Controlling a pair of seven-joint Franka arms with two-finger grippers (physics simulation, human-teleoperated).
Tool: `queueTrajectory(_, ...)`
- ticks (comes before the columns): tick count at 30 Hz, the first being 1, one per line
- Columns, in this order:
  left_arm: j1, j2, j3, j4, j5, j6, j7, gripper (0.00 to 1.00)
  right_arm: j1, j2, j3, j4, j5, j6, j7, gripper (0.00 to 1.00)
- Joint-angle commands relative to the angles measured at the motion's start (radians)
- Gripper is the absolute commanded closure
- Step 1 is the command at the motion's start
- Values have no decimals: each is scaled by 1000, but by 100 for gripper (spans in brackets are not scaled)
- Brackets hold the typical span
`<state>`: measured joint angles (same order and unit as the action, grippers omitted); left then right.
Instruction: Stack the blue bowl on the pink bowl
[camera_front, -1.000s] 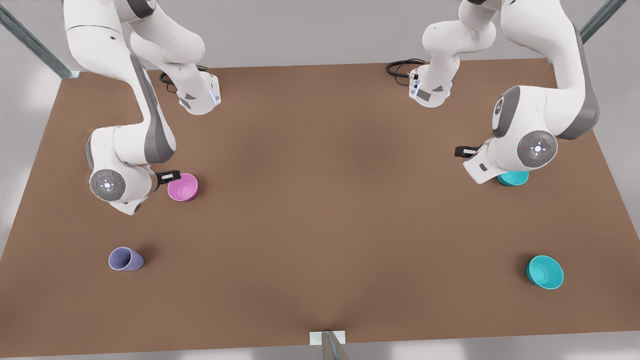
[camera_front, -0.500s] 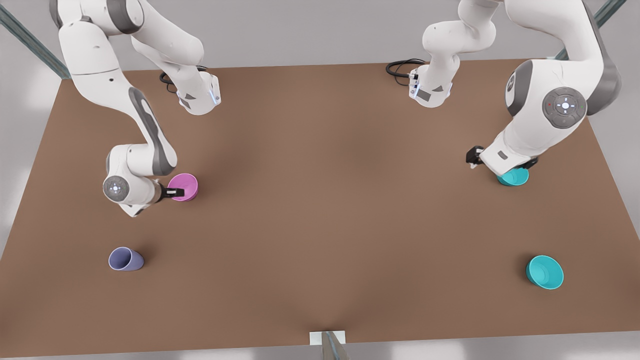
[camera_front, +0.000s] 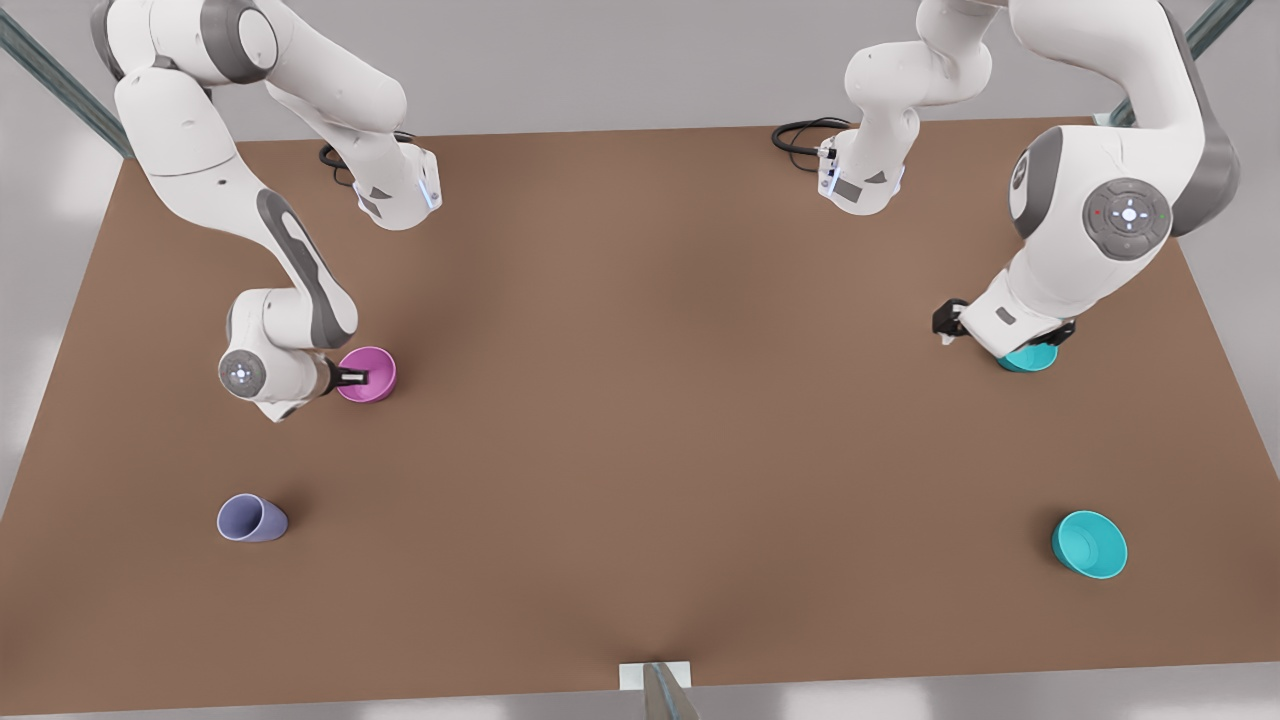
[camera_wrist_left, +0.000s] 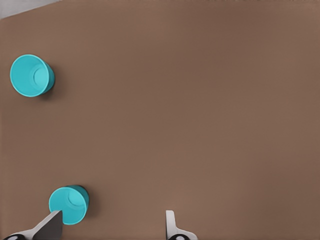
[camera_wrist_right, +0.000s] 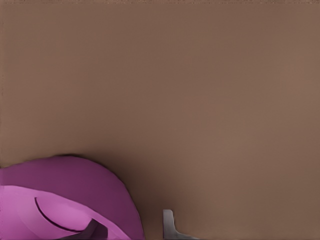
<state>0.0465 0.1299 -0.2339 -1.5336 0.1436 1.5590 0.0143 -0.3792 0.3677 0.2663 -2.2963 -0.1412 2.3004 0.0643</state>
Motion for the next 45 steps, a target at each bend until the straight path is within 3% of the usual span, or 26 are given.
queueTrajectory(1, 3, -1, 1, 1, 2, 13, 1, 0, 0, 0, 1, 5, -8, -1, 19, 71)
queueTrajectory(3, 3, -1, -1, 1, 2, 13, 1, 0, 0, -1, 2, 9, -8, -4, 6, 79)
queueTrajectory(8, 4, -1, 1, 3, -1, 13, 1, 0, 0, -21, 30, 26, -1, -15, 6, 79)
queueTrajectory(13, 4, -1, 1, 3, -1, 15, 3, 0, 14, -32, 220, 153, 55, -55, 23, 79)
queueTrajectory(15, 4, -1, 1, 3, -1, 15, 1, 0, 129, -3, 228, 231, 101, -55, 60, 79)
queueTrajectory(24, -2, 25, -1, 3, -82, 6, -10, 0, 710, 490, 223, 850, 144, 59, 839, 79)
queueTrajectory(30, 26, 34, 7, 4, -47, 6, -47, 0, 740, 599, 220, 899, 141, 140, 848, 79)
queueTrajectory(32, 47, 63, 14, -2, -44, 15, -70, 0, 738, 599, 220, 907, 144, 140, 848, 22)
queueTrajectory(33, 26, 62, 96, -2, -52, 30, -65, 0, 737, 599, 220, 907, 143, 140, 848, 0)
queueTrajectory(36, 39, 66, 363, -108, -140, 145, 309, 0, 729, 590, 220, 913, 146, 129, 847, 0)
queueTrajectory(40, 89, 74, 559, -356, -271, 398, 729, 0, 681, 547, 221, 908, 143, -21, 835, 0)
queueTrajectory(43, 89, 112, 692, -434, -337, 496, 998, 0, 533, 473, 221, 896, -135, -350, 527, 0)
queueTrajectory(45, 92, 122, 715, -513, -346, 596, 1118, 0, 324, 402, 223, 825, -159, -458, 172, 0)
